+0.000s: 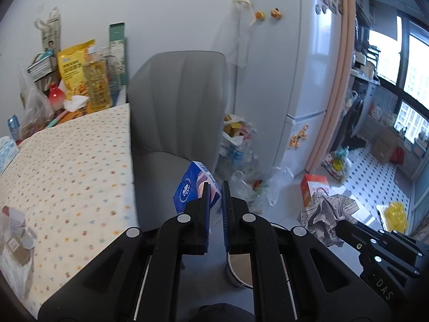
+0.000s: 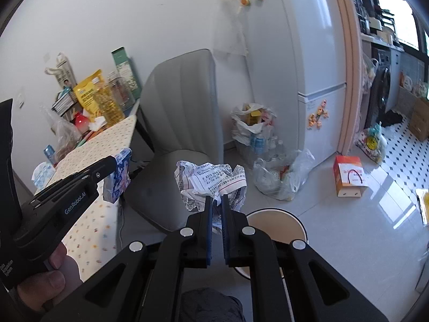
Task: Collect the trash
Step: 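Carry the tissue pack and crumpled paper over the cream trash bin, then open the right tool to drop the paper while the left drops the tissue pack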
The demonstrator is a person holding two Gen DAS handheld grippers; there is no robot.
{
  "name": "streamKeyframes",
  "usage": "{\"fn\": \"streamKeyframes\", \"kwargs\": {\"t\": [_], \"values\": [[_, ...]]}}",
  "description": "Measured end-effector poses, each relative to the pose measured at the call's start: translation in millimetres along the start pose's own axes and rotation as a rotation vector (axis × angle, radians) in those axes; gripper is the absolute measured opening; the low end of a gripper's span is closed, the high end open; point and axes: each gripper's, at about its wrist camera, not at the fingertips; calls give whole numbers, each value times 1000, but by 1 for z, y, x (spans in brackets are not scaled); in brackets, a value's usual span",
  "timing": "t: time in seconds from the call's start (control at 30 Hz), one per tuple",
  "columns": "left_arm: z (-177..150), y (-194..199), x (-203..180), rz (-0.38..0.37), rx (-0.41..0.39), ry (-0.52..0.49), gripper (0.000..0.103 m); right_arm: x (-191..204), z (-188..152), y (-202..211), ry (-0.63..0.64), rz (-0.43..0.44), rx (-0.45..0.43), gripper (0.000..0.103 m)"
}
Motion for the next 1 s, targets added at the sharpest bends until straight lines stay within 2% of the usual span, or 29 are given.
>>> {"fn": "streamKeyframes", "kwargs": {"t": [0.17,0.5,0.8,0.9,1.0], "values": [[6,-32,-29,-39,42,-47,9,-31,1,-22,-60,-24,19,7],[0,-89,-62,-86,130,-101,9,-81,-10,-68,-154,-69,68,7],[-11,-115,-61,-93,181,-97,9,-99,-22,-108,-186,-74,111,7],[-13,-120,-59,-87,190,-96,9,-100,-24,-119,-188,-79,113,12],[-17,-125,-59,-90,208,-94,9,-102,-28,-124,-204,-69,115,61]]}}
Point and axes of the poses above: each gripper's, at about its wrist camera, not at the fingertips, and y roughly against the way its jaws point, x to its left, z to its top, and after that the axes turned 6 degrees about -y, right-handed
